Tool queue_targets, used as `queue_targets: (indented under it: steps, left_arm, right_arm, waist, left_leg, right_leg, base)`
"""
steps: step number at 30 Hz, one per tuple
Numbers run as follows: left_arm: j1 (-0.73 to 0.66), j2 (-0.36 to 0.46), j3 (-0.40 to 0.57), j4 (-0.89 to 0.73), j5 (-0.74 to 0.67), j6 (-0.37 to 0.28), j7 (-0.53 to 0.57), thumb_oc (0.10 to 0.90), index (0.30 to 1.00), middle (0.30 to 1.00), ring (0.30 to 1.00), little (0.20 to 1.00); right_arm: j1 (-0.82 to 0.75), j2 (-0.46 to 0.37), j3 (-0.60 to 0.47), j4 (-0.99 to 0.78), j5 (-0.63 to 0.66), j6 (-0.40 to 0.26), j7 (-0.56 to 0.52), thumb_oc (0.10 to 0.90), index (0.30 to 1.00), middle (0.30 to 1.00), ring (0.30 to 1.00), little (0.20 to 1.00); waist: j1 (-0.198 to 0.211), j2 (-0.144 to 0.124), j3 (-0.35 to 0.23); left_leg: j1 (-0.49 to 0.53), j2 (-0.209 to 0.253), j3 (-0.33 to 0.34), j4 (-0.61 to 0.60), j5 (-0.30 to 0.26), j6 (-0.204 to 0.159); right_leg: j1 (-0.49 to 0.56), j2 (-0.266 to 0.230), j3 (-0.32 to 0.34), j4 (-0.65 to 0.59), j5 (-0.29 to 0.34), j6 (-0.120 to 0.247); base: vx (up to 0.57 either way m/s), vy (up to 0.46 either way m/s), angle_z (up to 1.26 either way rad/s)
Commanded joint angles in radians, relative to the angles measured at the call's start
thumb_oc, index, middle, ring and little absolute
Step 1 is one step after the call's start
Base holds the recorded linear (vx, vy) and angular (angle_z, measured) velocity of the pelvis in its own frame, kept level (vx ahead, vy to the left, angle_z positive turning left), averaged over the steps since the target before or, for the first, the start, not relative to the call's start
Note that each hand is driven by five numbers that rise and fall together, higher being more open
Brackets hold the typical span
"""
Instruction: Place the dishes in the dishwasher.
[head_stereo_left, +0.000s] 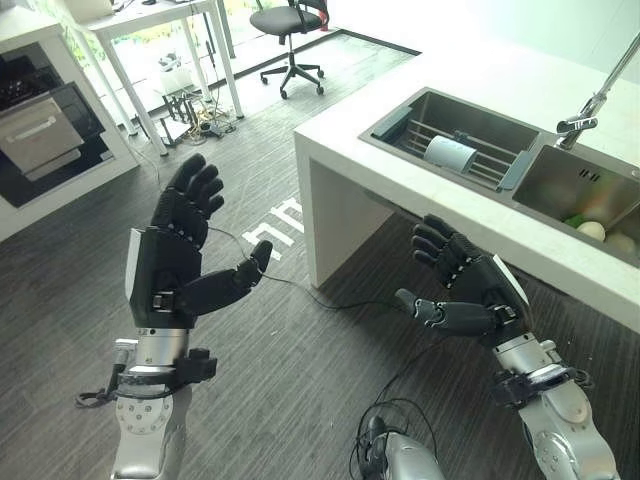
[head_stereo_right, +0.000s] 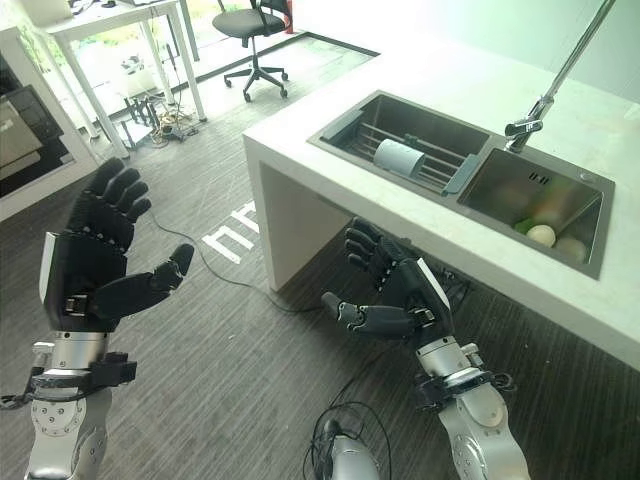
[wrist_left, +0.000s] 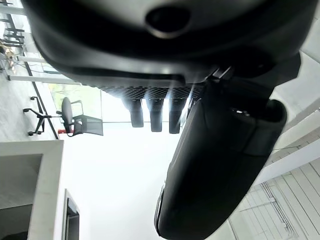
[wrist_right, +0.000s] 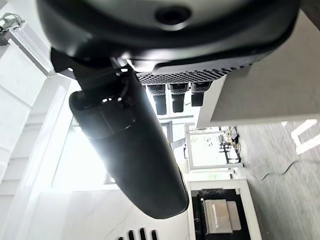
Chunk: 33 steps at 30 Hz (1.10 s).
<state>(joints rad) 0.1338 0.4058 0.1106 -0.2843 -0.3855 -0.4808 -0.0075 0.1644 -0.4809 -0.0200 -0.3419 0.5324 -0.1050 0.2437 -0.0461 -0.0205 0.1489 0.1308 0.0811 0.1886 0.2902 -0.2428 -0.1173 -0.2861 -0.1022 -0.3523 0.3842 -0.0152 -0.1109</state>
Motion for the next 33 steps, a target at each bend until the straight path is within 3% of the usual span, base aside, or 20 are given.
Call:
queue_targets:
  steps: [1,2,3,4,5,6,7,8,11,12,16,19,24,26,27,29,31,33]
  left_arm:
    - [-0.084,0.041,-0.007,-0.097,0.03,-0.136,0.023,0.8,0.9,0.9,0.9,0.9]
    - [-0.085,0.041,-0.006,-0.097,0.029,-0.141,0.028,0.8,0.9,0.9,0.9,0.9]
    - [-0.088,0.036,-0.006,-0.096,0.019,-0.131,0.021,0.8,0.9,0.9,0.9,0.9]
    - [-0.093,0.031,-0.011,-0.094,0.038,-0.134,0.022,0.8,0.9,0.9,0.9,0.9]
    - [-0.094,0.031,-0.012,-0.093,0.04,-0.135,0.023,0.8,0.9,0.9,0.9,0.9]
    - [-0.092,0.027,-0.018,-0.095,0.064,-0.146,0.029,0.8,0.9,0.9,0.9,0.9]
    - [-0.092,0.027,-0.008,-0.106,0.055,-0.144,0.025,0.8,0.9,0.9,0.9,0.9]
    - [-0.08,0.025,0.006,-0.111,0.028,-0.154,0.009,0.8,0.9,0.9,0.9,0.9]
    - [-0.055,0.026,0.02,-0.124,0.023,-0.183,0.006,0.8,0.9,0.9,0.9,0.9]
    - [-0.037,0.026,0.021,-0.134,0.026,-0.19,0.024,0.8,0.9,0.9,0.9,0.9]
    - [-0.041,0.016,0.018,-0.118,0.011,-0.212,0.011,0.8,0.9,0.9,0.9,0.9]
    - [-0.05,0.016,0.023,-0.11,0.021,-0.208,0.028,0.8,0.9,0.9,0.9,0.9]
    - [-0.118,0.036,-0.001,-0.094,0.019,-0.195,-0.004,0.8,0.9,0.9,0.9,0.9]
    - [-0.144,0.042,-0.01,-0.096,0.028,-0.181,-0.015,0.8,0.9,0.9,0.9,0.9]
    - [-0.167,0.056,-0.019,-0.101,0.032,-0.177,-0.037,0.8,0.9,0.9,0.9,0.9]
    - [-0.19,0.073,-0.043,-0.086,0.055,-0.161,-0.038,0.8,0.9,0.9,0.9,0.9]
    - [-0.19,0.075,-0.042,-0.086,0.039,-0.156,-0.037,0.8,0.9,0.9,0.9,0.9]
    - [-0.189,0.075,-0.039,-0.082,0.023,-0.156,-0.056,0.8,0.9,0.9,0.9,0.9]
  right_arm:
    - [-0.071,0.001,-0.09,-0.083,0.036,-0.117,0.001,0.8,0.9,0.9,0.9,0.9]
    - [-0.071,-0.008,-0.099,-0.09,0.047,-0.119,0.006,0.8,0.9,0.9,0.9,0.9]
    - [-0.074,-0.013,-0.109,-0.099,0.051,-0.124,0.01,0.8,0.9,0.9,0.9,0.9]
    - [-0.085,-0.016,-0.108,-0.102,0.046,-0.127,0.001,0.8,0.9,0.9,0.9,0.9]
    - [-0.086,-0.016,-0.109,-0.102,0.045,-0.127,0.001,0.8,0.9,0.9,0.9,0.9]
    - [-0.094,-0.015,-0.105,-0.103,0.034,-0.128,-0.005,0.8,0.9,0.9,0.9,0.9]
    - [-0.105,-0.01,-0.107,-0.105,0.027,-0.122,-0.014,0.8,0.9,0.9,0.9,0.9]
    - [-0.114,-0.008,-0.111,-0.106,0.029,-0.113,-0.014,0.8,0.9,0.9,0.9,0.9]
    - [-0.118,0.009,-0.108,-0.105,0.02,-0.113,0.005,0.8,0.9,0.9,0.9,0.9]
    - [-0.11,0.01,-0.096,-0.123,0.007,-0.083,0.015,0.8,0.9,0.9,0.9,0.9]
    - [-0.116,-0.029,-0.103,-0.13,0.03,-0.07,0.003,0.8,0.9,0.9,0.9,0.9]
    - [-0.108,-0.026,-0.107,-0.136,0.04,-0.064,0.013,0.8,0.9,0.9,0.9,0.9]
    - [-0.068,0.011,-0.127,-0.143,0.038,-0.111,-0.016,0.8,0.9,0.9,0.9,0.9]
    - [-0.08,0.023,-0.125,-0.138,0.033,-0.119,-0.031,0.8,0.9,0.9,0.9,0.9]
    - [-0.098,0.037,-0.113,-0.129,0.023,-0.133,-0.04,0.8,0.9,0.9,0.9,0.9]
    - [-0.136,0.056,-0.067,-0.106,-0.013,-0.141,-0.051,0.8,0.9,0.9,0.9,0.9]
    - [-0.147,0.057,-0.062,-0.1,-0.014,-0.131,-0.056,0.8,0.9,0.9,0.9,0.9]
    - [-0.146,0.051,-0.074,-0.092,0.002,-0.135,-0.052,0.8,0.9,0.9,0.9,0.9]
  waist:
    - [-0.007,-0.017,-0.085]
    - [-0.007,-0.017,-0.086]
    - [-0.005,-0.021,-0.086]
    - [0.001,-0.031,-0.079]
    - [0.001,-0.03,-0.078]
    - [0.008,-0.041,-0.064]
    - [0.019,-0.048,-0.048]
    - [0.02,-0.046,-0.046]
    - [0.019,-0.005,-0.043]
    - [0.036,0.012,-0.047]
    - [0.059,0.024,-0.037]
    - [0.052,0.025,-0.044]
    - [0.038,-0.006,-0.045]
    - [0.039,-0.011,-0.035]
    - [0.044,-0.008,-0.029]
    - [0.049,0.006,-0.013]
    - [0.052,0.001,-0.006]
    - [0.049,-0.016,0.002]
  left_leg:
    - [-0.01,-0.042,0.037,0.01,0.045,0.08]
    - [0.006,-0.041,0.036,0.01,0.093,0.065]
    - [0.027,-0.046,0.038,0.01,0.176,0.042]
    - [0.017,-0.049,0.043,0.068,0.231,0.025]
    - [0.012,-0.047,0.042,0.076,0.227,0.024]
    - [-0.051,-0.039,0.037,0.164,0.25,0.024]
    - [-0.114,-0.046,0.044,0.132,0.177,0.066]
    - [-0.109,-0.05,0.061,0.011,0.15,0.085]
    - [-0.226,-0.002,0.005,0.01,0.064,0.068]
    - [-0.327,0.012,-0.099,0.01,0.121,0.029]
    - [-0.405,0.025,-0.125,0.01,0.167,0.019]
    - [-0.386,0.031,-0.111,0.01,0.151,0.027]
    - [-0.318,-0.025,-0.107,0.01,0.092,0.082]
    - [-0.315,-0.04,-0.112,0.01,0.084,0.1]
    - [-0.316,-0.057,-0.113,0.01,0.079,0.127]
    - [-0.294,-0.063,-0.107,0.01,0.065,0.153]
    - [-0.288,-0.067,-0.095,0.01,0.059,0.152]
    - [-0.281,-0.077,-0.068,0.01,0.049,0.147]
  right_leg:
    - [0.059,-0.033,0.022,-0.084,-0.054,0.204]
    - [0.068,-0.025,0.027,-0.084,-0.066,0.194]
    - [0.083,-0.02,0.038,-0.084,-0.085,0.179]
    - [0.102,-0.02,0.052,-0.084,-0.101,0.163]
    - [0.101,-0.019,0.051,-0.084,-0.102,0.162]
    - [0.133,-0.015,0.073,-0.084,-0.114,0.15]
    - [0.147,-0.009,0.109,-0.084,-0.117,0.158]
    - [0.151,-0.004,0.136,-0.084,-0.123,0.17]
    - [0.155,0.046,0.176,-0.084,-0.139,0.184]
    - [0.175,0.081,0.23,-0.084,-0.167,0.181]
    - [0.218,0.087,0.242,-0.084,-0.202,0.176]
    - [0.232,0.062,0.232,-0.084,-0.207,0.186]
    - [0.239,-0.015,0.22,-0.084,-0.161,0.23]
    - [0.247,-0.025,0.221,-0.084,-0.154,0.234]
    - [0.272,-0.02,0.209,-0.084,-0.142,0.236]
    - [0.292,0.006,0.142,-0.084,-0.039,0.235]
    - [0.264,0.028,0.131,-0.084,-0.087,0.223]
    - [0.201,0.018,0.122,-0.084,-0.125,0.218]
  base:
    - [0.22,-0.294,-0.38]
    - [0.24,-0.298,-0.36]
    - [0.23,-0.287,-0.28]
    - [0.16,-0.213,-0.24]
    - [0.18,-0.213,-0.35]
    - [0.18,-0.123,-0.31]
    - [0.27,-0.066,-0.48]
    - [0.16,0.087,-0.51]
    - [0.15,0.185,-0.61]
    - [0.25,0.224,-0.61]
    - [0.21,0.244,-0.72]
    - [0.17,0.366,-0.58]
    - [0.14,0.315,-0.44]
    - [0.07,0.293,0.12]
    - [0.1,0.372,-0.02]
    - [0.11,0.372,-0.4]
    - [0.04,0.108,-0.61]
    - [0.01,-0.019,-0.41]
